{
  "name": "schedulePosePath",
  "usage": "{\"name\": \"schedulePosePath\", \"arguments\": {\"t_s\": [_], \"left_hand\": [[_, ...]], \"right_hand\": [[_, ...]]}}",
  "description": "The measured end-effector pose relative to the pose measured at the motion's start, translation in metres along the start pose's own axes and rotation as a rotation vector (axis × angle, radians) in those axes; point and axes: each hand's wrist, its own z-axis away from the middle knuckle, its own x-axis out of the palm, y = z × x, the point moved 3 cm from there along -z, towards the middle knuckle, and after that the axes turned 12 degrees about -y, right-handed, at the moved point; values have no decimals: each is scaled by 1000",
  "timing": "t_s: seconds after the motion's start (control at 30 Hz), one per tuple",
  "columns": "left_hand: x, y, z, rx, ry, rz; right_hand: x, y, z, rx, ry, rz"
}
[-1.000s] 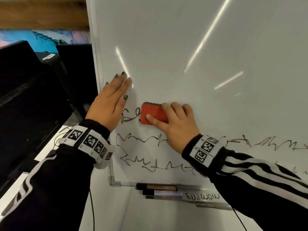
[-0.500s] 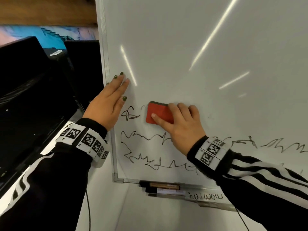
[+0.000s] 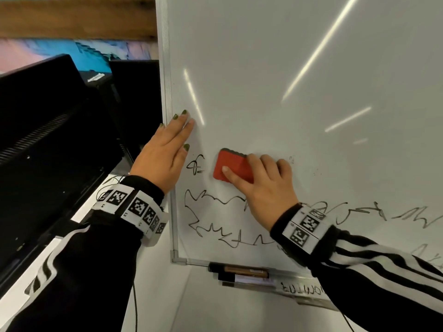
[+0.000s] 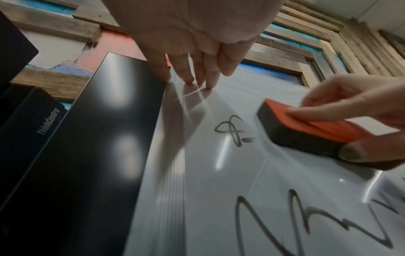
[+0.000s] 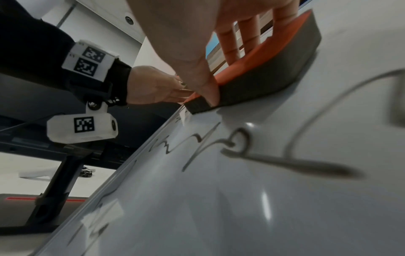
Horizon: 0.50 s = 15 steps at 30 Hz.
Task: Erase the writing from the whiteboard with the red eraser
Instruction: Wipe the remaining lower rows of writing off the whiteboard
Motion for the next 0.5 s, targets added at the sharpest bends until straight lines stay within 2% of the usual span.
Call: {"name": "schedulePosePath", "arguments": {"t_s": [0.13, 0.27, 0.43, 0.5], "left_hand": [[1, -3, 1, 14, -3, 17], [0, -5, 0, 24, -7, 21], [2, -6, 1, 14, -1, 27], [4, -7, 1, 16, -5, 32]], "right_hand": [[8, -39, -28, -107, -70, -5], [15, -51, -18, -235, -145, 32], [1, -33, -35, -52, -82, -11], [2, -46, -35, -58, -107, 3]]}}
